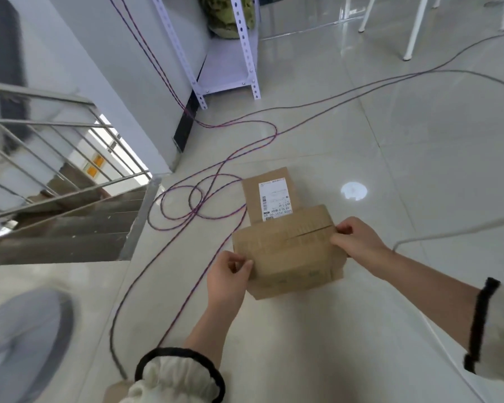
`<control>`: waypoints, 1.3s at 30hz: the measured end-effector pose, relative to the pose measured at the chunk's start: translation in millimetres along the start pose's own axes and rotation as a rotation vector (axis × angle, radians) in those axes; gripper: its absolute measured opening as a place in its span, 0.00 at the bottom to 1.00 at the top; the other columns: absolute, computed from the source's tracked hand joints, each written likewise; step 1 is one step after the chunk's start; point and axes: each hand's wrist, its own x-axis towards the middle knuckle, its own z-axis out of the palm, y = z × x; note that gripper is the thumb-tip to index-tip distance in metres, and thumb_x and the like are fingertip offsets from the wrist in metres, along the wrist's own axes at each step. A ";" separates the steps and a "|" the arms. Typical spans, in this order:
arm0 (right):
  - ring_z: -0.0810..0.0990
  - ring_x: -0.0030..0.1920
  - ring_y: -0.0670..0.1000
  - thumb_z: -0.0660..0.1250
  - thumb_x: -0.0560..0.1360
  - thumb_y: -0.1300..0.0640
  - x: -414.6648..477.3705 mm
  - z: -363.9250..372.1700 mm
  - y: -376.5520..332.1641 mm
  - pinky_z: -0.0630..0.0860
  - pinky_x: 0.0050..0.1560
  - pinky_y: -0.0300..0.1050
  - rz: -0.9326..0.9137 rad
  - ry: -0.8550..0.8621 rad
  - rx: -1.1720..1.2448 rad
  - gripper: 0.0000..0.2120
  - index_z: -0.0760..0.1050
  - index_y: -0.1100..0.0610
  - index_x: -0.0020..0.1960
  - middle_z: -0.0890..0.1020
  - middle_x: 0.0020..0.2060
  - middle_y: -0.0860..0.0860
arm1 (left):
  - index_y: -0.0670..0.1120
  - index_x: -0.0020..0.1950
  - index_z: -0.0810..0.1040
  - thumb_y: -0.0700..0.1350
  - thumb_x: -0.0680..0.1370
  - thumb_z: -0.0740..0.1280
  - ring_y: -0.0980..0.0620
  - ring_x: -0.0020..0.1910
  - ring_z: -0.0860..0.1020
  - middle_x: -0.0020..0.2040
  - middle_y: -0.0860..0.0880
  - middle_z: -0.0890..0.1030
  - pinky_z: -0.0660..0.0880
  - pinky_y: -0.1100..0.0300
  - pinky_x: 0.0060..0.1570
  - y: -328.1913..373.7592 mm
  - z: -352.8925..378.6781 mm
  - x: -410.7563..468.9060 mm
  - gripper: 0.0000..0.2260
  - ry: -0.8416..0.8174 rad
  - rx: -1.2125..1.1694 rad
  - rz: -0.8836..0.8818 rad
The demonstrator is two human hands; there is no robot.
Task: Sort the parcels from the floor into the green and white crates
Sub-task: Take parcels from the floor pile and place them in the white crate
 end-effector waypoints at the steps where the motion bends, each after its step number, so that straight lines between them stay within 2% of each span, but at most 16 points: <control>1: 0.76 0.48 0.52 0.66 0.71 0.61 -2.4 2.8 2.6 0.73 0.48 0.46 -0.016 -0.012 0.008 0.11 0.72 0.57 0.53 0.77 0.47 0.51 | 0.50 0.46 0.74 0.41 0.72 0.73 0.54 0.39 0.78 0.41 0.49 0.80 0.69 0.71 0.31 -4.8 -0.8 -2.2 0.09 -0.007 -0.017 0.002; 3: 0.75 0.50 0.51 0.66 0.71 0.64 -5.8 9.7 9.4 0.70 0.47 0.43 -0.026 -0.048 0.022 0.20 0.69 0.57 0.61 0.75 0.50 0.51 | 0.50 0.57 0.71 0.39 0.72 0.73 0.55 0.42 0.78 0.45 0.51 0.79 0.70 0.71 0.33 -13.3 -1.1 -7.7 0.17 -0.051 -0.030 -0.014; 6: 0.77 0.48 0.54 0.66 0.69 0.65 -7.9 16.5 14.0 0.75 0.48 0.47 -0.055 -0.062 -0.010 0.28 0.66 0.56 0.69 0.74 0.49 0.51 | 0.52 0.71 0.62 0.40 0.72 0.73 0.55 0.46 0.78 0.47 0.54 0.76 0.72 0.64 0.40 -18.6 -2.9 -9.8 0.31 -0.114 0.032 0.012; 9: 0.78 0.49 0.56 0.66 0.66 0.62 -9.3 17.1 11.4 0.78 0.53 0.56 -0.078 -0.072 -0.103 0.28 0.69 0.54 0.66 0.75 0.51 0.54 | 0.53 0.75 0.59 0.39 0.72 0.73 0.58 0.45 0.76 0.46 0.56 0.75 0.72 0.61 0.45 -17.5 -5.5 -4.9 0.36 -0.167 0.085 0.021; 13: 0.76 0.50 0.52 0.66 0.64 0.63 -18.9 18.9 18.0 0.77 0.52 0.52 -0.158 -0.106 -0.095 0.29 0.68 0.54 0.65 0.71 0.55 0.55 | 0.53 0.77 0.57 0.37 0.71 0.72 0.59 0.47 0.76 0.49 0.57 0.74 0.74 0.60 0.46 -24.9 -10.8 -5.8 0.40 -0.168 0.129 0.072; 16: 0.74 0.51 0.53 0.68 0.65 0.65 -28.3 24.6 29.1 0.77 0.50 0.51 -0.235 -0.132 -0.146 0.24 0.65 0.55 0.58 0.68 0.54 0.53 | 0.51 0.73 0.61 0.35 0.70 0.72 0.57 0.48 0.76 0.52 0.54 0.75 0.74 0.62 0.45 -38.9 -14.9 -11.0 0.36 -0.128 0.159 0.072; 19: 0.73 0.45 0.54 0.68 0.65 0.62 -31.4 28.8 37.7 0.74 0.42 0.50 -0.201 -0.126 -0.333 0.17 0.62 0.55 0.47 0.69 0.47 0.53 | 0.46 0.57 0.69 0.39 0.69 0.73 0.53 0.43 0.78 0.51 0.47 0.77 0.74 0.67 0.35 -53.1 -13.7 -18.9 0.20 -0.179 0.131 -0.060; 21: 0.72 0.41 0.51 0.70 0.66 0.60 -32.7 30.8 41.8 0.68 0.35 0.43 -0.128 -0.181 -0.405 0.16 0.62 0.54 0.41 0.71 0.42 0.51 | 0.44 0.51 0.68 0.42 0.69 0.74 0.56 0.39 0.76 0.47 0.48 0.77 0.71 0.70 0.28 -63.2 -9.4 -23.4 0.17 -0.256 0.184 -0.089; 24: 0.70 0.37 0.45 0.70 0.67 0.61 -35.7 36.0 48.8 0.62 0.29 0.36 -0.069 -0.273 -0.420 0.17 0.61 0.50 0.37 0.71 0.37 0.47 | 0.44 0.51 0.68 0.45 0.70 0.74 0.58 0.39 0.74 0.46 0.51 0.76 0.69 0.73 0.28 -75.1 -6.1 -24.9 0.17 -0.301 0.219 -0.087; 28: 0.73 0.38 0.46 0.72 0.67 0.57 -35.2 35.3 48.0 0.66 0.31 0.38 -0.010 -0.257 -0.369 0.14 0.65 0.52 0.39 0.74 0.39 0.49 | 0.46 0.55 0.69 0.46 0.71 0.74 0.58 0.43 0.76 0.50 0.50 0.77 0.71 0.73 0.31 -78.9 -7.7 -23.6 0.19 -0.296 0.171 -0.131; 30: 0.72 0.37 0.47 0.72 0.67 0.56 -34.4 36.6 47.0 0.66 0.31 0.39 0.018 -0.239 -0.320 0.13 0.68 0.55 0.41 0.75 0.39 0.50 | 0.49 0.63 0.68 0.50 0.69 0.76 0.60 0.48 0.77 0.53 0.53 0.78 0.73 0.73 0.37 -77.2 -13.1 -22.0 0.27 -0.325 0.087 -0.123; 31: 0.72 0.37 0.47 0.72 0.67 0.55 -34.9 38.4 46.4 0.66 0.31 0.39 0.027 -0.242 -0.311 0.12 0.69 0.57 0.42 0.75 0.39 0.51 | 0.51 0.68 0.66 0.52 0.67 0.77 0.59 0.54 0.76 0.57 0.55 0.77 0.75 0.71 0.46 -74.5 -17.5 -18.1 0.33 -0.350 0.031 -0.099; 32: 0.72 0.37 0.48 0.72 0.67 0.55 -35.5 41.0 46.1 0.66 0.32 0.39 0.041 -0.251 -0.307 0.11 0.70 0.58 0.42 0.75 0.38 0.51 | 0.53 0.71 0.63 0.56 0.66 0.76 0.57 0.61 0.74 0.62 0.55 0.75 0.74 0.64 0.55 -70.7 -22.9 -11.0 0.38 -0.366 -0.006 -0.063; 34: 0.73 0.34 0.49 0.71 0.68 0.54 -36.0 46.2 47.9 0.66 0.31 0.40 0.107 -0.267 -0.277 0.12 0.70 0.58 0.39 0.75 0.34 0.52 | 0.59 0.74 0.58 0.61 0.68 0.72 0.52 0.72 0.64 0.72 0.54 0.66 0.66 0.54 0.68 -60.1 -30.5 13.1 0.38 -0.372 0.053 0.019; 37: 0.75 0.28 0.54 0.72 0.69 0.52 -37.4 50.9 52.0 0.69 0.27 0.39 0.294 -0.305 -0.132 0.15 0.70 0.62 0.38 0.77 0.33 0.57 | 0.57 0.78 0.50 0.60 0.76 0.65 0.48 0.78 0.48 0.79 0.52 0.47 0.53 0.47 0.75 -40.1 -31.2 62.6 0.36 -0.410 0.538 0.112; 39: 0.76 0.28 0.55 0.70 0.71 0.53 -40.3 53.9 50.5 0.72 0.28 0.40 0.378 -0.339 -0.044 0.14 0.71 0.63 0.41 0.79 0.36 0.58 | 0.56 0.78 0.47 0.59 0.76 0.65 0.45 0.78 0.46 0.79 0.52 0.47 0.52 0.45 0.74 -25.9 -28.7 85.5 0.38 -0.481 0.796 0.159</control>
